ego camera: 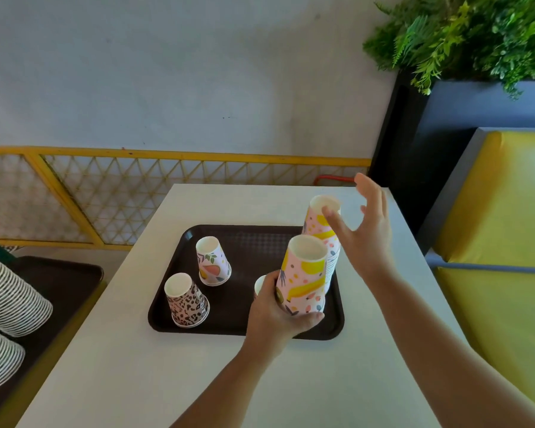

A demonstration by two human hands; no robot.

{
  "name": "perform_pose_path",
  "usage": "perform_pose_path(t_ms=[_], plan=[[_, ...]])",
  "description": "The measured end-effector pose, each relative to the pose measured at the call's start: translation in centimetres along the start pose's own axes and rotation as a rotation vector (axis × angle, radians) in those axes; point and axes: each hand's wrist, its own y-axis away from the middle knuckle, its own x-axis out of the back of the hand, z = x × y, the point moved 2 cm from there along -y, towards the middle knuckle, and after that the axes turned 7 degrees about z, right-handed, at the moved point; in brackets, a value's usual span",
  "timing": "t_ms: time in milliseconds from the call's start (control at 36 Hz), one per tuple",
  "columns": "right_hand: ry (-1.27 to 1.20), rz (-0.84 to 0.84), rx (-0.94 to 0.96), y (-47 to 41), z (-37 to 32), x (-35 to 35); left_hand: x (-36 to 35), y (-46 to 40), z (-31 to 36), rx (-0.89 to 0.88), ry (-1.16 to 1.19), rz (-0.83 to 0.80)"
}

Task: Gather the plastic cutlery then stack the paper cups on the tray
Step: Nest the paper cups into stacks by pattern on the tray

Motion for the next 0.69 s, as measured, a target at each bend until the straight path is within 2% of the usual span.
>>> perform_pose_path(t_ms=[56, 139, 222, 306, 389, 528, 694], plan=[[-0.076, -0.007, 0.057, 0.9, -0.4, 0.7, 0.2, -0.4, 0.7, -0.027, -0.008, 0.008], [-0.134, -0.159, 0.093, 2.3, -1.1, 1.3, 0.3, -1.2, 2.0, -0.077, -0.014, 0.020], [-0.089, -0.284, 0.118, 3.0, -1.7, 1.3, 0.2, -2.1, 3.8, -0.132, -0.007, 0.025], [-0.062, -0.312, 0.094, 2.8, -2.3, 1.2, 0.0, -3.2, 6.1, -0.230, -0.038, 0.054], [-0.096, -0.242, 0.081, 1.6, -3.2, 1.4, 0.1, -4.2, 8.3, -0.330, -0.049, 0.060], [-0.214, -0.028, 0.088, -1.2, -4.9, 2.3, 0.9, -5.9, 9.1, -0.381, 0.016, 0.035], [-0.121, 0.053, 0.004, -2.9, -3.1, 0.8, -0.5, -6.8, 7.3, -0.076, 0.047, -0.012]])
